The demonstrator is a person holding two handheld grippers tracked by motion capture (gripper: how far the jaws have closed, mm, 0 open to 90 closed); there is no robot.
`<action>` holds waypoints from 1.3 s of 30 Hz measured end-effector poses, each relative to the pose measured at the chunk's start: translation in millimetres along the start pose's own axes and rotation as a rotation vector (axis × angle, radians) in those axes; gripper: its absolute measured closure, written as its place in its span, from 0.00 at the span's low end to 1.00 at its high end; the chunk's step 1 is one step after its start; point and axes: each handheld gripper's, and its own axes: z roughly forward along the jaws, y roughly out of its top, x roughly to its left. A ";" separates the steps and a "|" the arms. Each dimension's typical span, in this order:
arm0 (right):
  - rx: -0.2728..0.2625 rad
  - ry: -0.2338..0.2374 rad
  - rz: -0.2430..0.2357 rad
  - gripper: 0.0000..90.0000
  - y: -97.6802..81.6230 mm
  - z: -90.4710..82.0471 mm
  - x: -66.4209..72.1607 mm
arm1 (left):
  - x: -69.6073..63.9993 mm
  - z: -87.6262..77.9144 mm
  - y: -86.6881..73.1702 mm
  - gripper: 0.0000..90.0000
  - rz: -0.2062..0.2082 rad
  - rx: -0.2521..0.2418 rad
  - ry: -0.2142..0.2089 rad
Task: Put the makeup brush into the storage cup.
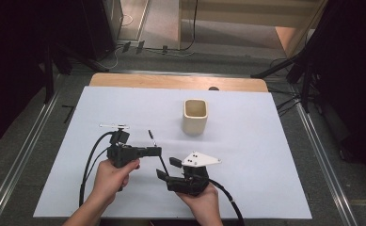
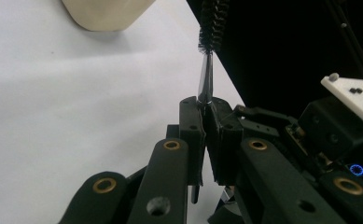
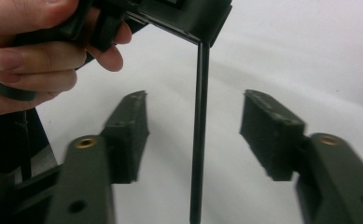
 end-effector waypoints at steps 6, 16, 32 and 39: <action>0.083 0.033 0.034 0.24 9.7 6.1 -13.7 | 1.6 -0.6 0.6 0.95 0.031 0.009 0.029; 0.165 0.137 0.048 0.22 21.0 12.9 -23.4 | 6.5 -1.7 1.7 0.95 0.046 0.018 0.069; 0.234 0.195 -0.067 0.24 29.0 4.2 -36.7 | 13.6 -0.6 1.9 0.95 0.065 0.049 0.060; 0.202 0.248 -0.086 0.26 32.3 2.2 -35.8 | 6.6 -7.1 0.6 0.95 0.109 0.087 0.055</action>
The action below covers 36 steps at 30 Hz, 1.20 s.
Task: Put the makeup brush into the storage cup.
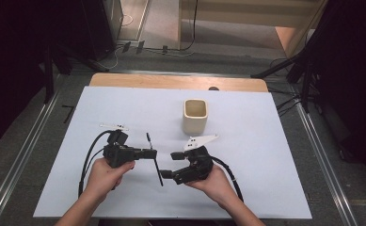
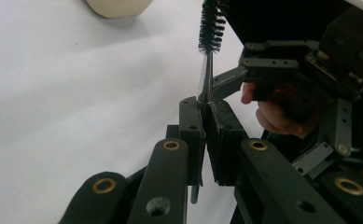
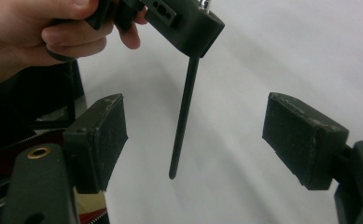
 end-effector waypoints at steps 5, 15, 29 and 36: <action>0.017 0.020 -0.009 0.26 -2.4 4.3 -4.7 | -0.2 -1.4 0.2 0.95 0.037 0.021 -0.020; 0.009 0.070 0.029 0.29 -3.7 12.1 -4.1 | 0.9 -0.5 0.4 0.95 0.084 0.054 -0.032; -0.013 0.073 0.067 0.45 -7.5 19.6 -3.3 | -5.0 3.9 -0.9 0.95 0.111 0.040 -0.079; -0.028 0.071 0.078 0.65 -7.8 20.3 -1.8 | -7.0 6.6 -1.9 0.95 0.110 0.031 -0.089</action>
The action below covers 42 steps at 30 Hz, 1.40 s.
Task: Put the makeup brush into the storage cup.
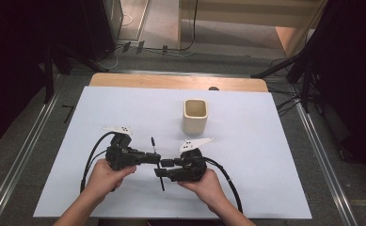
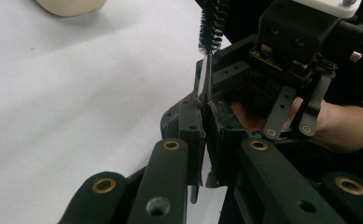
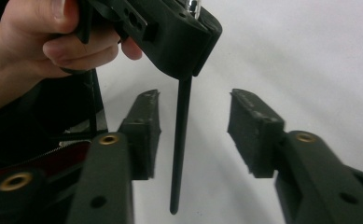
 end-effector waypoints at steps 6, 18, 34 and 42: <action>-0.006 0.008 0.007 0.82 0.2 0.5 -0.2 | -1.3 2.3 -0.3 0.95 0.004 -0.004 -0.006; -0.006 0.015 0.021 0.95 1.3 0.5 1.3 | -0.4 1.7 -0.9 0.94 0.002 -0.018 -0.004; -0.017 -0.022 0.037 0.96 2.0 -7.8 -6.2 | 4.2 -15.9 -1.2 0.49 0.019 -0.056 0.037; -0.019 -0.037 0.044 0.96 1.7 -10.4 -10.1 | 4.1 -17.2 -3.8 0.47 0.063 -0.040 0.073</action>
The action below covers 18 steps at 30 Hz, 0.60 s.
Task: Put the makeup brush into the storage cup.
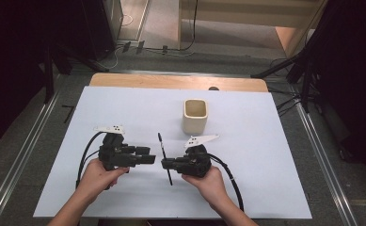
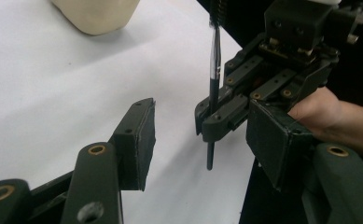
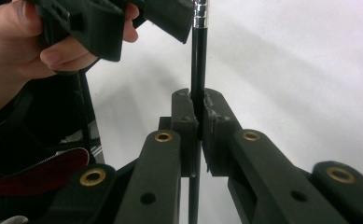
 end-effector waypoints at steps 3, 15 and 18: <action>-0.004 -0.006 0.004 0.96 0.4 -1.8 -1.9 | -1.3 1.7 -1.7 0.47 0.018 0.007 0.040; -0.018 -0.042 0.029 0.96 1.3 -10.9 -12.1 | -4.6 9.3 -10.5 0.29 0.131 0.089 0.115; -0.021 -0.044 0.031 0.96 1.5 -12.0 -13.1 | -4.1 11.2 -12.1 0.18 0.148 0.123 0.138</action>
